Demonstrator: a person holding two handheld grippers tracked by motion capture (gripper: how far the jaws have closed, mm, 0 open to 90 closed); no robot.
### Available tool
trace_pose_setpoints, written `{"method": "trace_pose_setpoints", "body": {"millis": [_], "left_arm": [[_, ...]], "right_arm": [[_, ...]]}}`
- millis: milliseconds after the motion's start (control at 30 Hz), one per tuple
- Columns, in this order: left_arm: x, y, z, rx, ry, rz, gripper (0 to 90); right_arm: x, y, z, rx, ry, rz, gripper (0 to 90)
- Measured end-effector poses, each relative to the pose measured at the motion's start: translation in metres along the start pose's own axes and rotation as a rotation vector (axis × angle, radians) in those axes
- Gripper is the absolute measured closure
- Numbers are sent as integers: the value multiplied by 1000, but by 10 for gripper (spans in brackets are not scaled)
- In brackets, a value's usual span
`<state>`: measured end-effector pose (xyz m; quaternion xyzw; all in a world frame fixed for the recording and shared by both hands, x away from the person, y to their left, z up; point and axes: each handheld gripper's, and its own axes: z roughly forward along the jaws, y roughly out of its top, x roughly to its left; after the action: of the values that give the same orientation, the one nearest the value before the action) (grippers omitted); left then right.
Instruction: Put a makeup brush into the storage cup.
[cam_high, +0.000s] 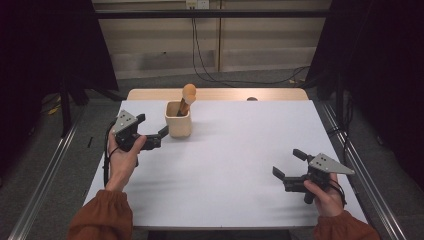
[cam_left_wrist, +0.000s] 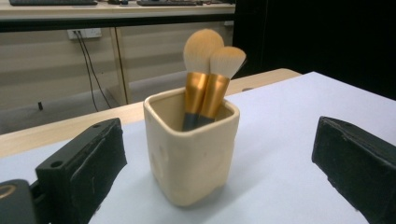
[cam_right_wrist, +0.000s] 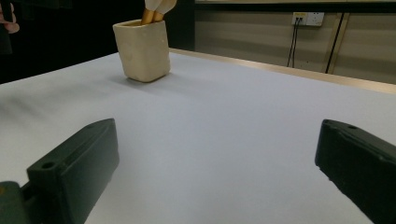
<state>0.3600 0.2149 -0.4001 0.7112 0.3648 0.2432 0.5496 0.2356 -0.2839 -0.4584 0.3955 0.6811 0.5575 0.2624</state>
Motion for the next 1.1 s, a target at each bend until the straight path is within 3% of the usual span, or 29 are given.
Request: {"method": "trace_pose_setpoints", "body": {"millis": [233,533,867,1100], "left_arm": [[-6,-11,-10,0,1,-2,26],[-9,-13,-28,-2,13,-5,26],[-17,-28,-44,5,-15,-21,26],[-20,-41,-55,18,19,-19,27]], "right_arm": [[0,0,0,2,0,-1,0],[0,0,0,1,1,-2,0],[0,0,0,0,0,-6,0],[0,0,0,0,1,-5,0]]}}
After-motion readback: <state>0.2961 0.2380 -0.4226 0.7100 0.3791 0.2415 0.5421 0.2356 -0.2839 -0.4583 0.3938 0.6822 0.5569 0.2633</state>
